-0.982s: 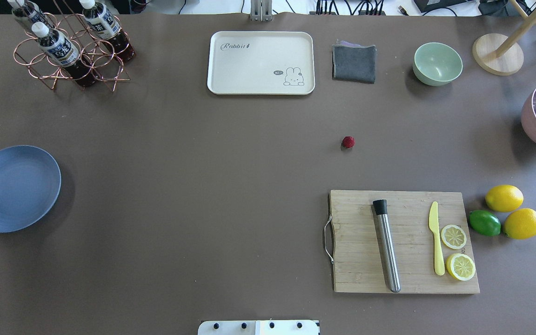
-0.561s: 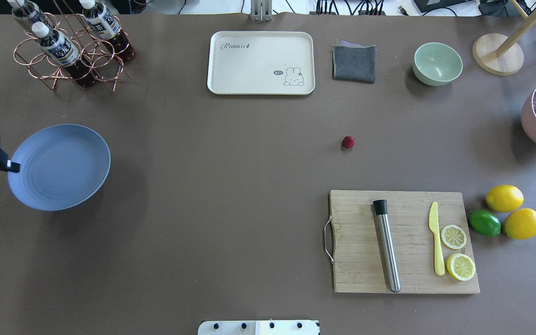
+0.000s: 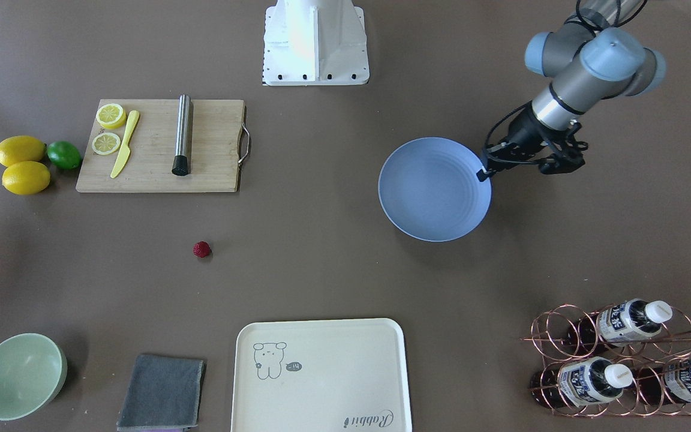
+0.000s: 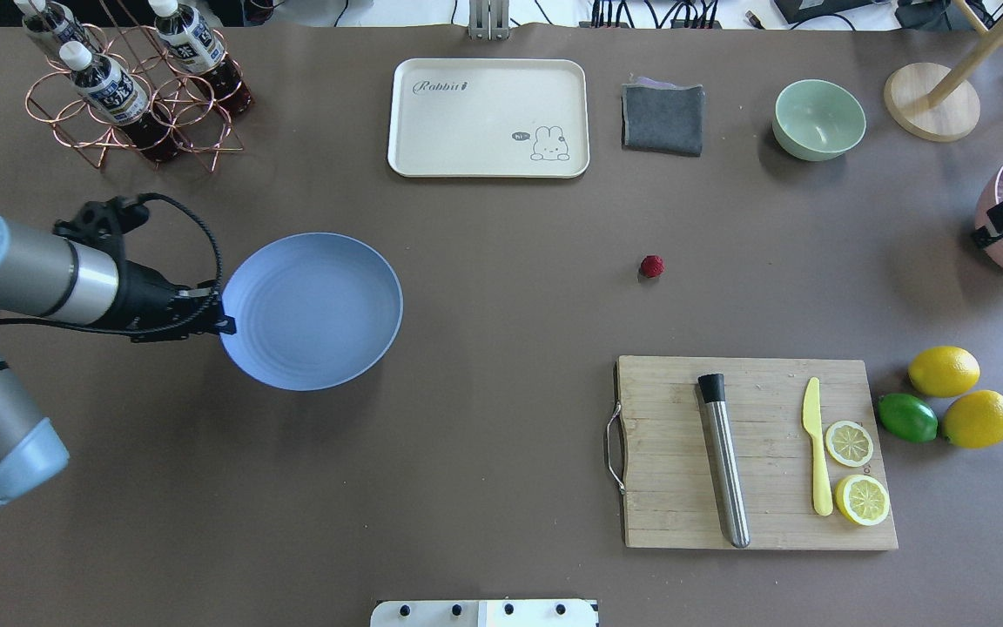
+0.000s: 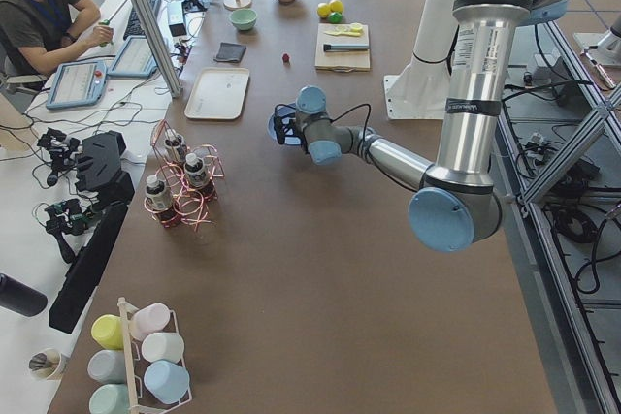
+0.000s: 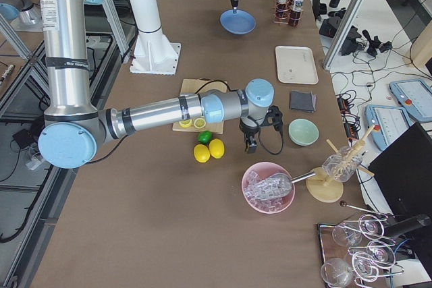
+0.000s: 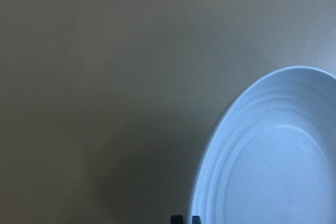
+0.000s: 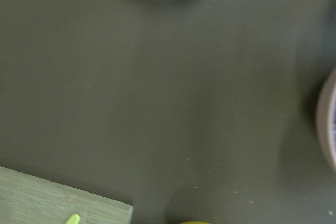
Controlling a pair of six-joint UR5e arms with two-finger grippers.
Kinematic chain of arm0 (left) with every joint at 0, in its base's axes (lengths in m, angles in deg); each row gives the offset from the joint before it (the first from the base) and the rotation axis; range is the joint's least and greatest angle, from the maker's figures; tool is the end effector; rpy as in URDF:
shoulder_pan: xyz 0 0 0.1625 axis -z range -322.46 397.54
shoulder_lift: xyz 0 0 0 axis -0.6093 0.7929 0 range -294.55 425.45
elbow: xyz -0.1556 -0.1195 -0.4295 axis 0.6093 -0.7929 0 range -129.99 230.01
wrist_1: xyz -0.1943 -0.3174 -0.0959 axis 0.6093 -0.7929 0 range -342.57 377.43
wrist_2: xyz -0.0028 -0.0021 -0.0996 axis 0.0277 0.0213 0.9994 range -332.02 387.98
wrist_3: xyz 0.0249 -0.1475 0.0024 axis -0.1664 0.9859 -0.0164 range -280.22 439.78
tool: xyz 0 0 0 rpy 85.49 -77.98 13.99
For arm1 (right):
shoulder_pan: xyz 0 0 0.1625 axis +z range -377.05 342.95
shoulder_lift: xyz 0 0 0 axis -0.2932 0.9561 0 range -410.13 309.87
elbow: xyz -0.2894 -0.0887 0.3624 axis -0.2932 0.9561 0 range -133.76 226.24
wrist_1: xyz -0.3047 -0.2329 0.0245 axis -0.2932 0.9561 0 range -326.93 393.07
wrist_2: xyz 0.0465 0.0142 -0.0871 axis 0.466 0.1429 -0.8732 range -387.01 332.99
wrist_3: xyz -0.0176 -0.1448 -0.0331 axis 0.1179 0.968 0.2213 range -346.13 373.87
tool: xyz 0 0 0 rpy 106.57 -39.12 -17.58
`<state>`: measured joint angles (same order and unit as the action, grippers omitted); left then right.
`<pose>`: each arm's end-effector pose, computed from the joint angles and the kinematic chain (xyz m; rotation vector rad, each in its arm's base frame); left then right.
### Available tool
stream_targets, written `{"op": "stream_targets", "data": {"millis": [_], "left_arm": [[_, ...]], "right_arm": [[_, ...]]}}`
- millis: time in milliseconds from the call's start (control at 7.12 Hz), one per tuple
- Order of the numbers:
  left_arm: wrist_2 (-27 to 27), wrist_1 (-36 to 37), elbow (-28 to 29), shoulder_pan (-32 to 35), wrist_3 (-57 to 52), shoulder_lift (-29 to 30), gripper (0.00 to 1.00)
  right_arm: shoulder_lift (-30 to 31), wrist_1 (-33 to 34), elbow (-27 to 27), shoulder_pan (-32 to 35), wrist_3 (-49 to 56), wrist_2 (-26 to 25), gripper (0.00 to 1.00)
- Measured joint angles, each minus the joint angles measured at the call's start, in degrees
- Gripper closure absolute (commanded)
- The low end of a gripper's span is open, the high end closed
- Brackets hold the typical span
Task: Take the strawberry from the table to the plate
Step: 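Hook the blue plate rim with the left gripper and drag it toward the table center, then grasp the red strawberry with the right gripper while the left holds the plate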
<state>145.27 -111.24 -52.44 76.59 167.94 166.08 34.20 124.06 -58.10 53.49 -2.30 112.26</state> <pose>0.4121 -0.4174 0.4603 -0.0329 1.1420 -0.3211 -0.1515 -0.4889 0.5689 0.0354 -0.9068 -0.1961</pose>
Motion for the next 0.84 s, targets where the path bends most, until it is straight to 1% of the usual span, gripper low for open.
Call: {"op": "stream_targets", "data": {"millis": [281,421,561,702,842], "left_arm": [[-7.5,6.3,0.4,-7.7,6.0,7.8,1.0],[-10.7,7.8,1.4,-11.3,8.2,10.9,1.0],[-12.9,8.3,3.3,-13.5,10.2,13.7,1.0],[-14.5,8.5,5.3,-14.9,11.5,15.9,1.0],[-15.7,8.5,6.1,-16.0,12.0,16.9,1.0]], "right_arm": [[-6.9,-0.2,-0.2,-8.9,-11.6,-2.5,0.0],[-9.5,-1.5,0.7,-12.7,-15.4,-4.2,0.0],[-11.1,-5.5,2.3,-15.9,-19.9,-5.7,0.0],[-12.7,-11.6,5.3,-19.3,-26.1,-8.2,0.01],[-15.0,-16.7,9.3,-22.1,-31.5,-10.8,0.02]]}}
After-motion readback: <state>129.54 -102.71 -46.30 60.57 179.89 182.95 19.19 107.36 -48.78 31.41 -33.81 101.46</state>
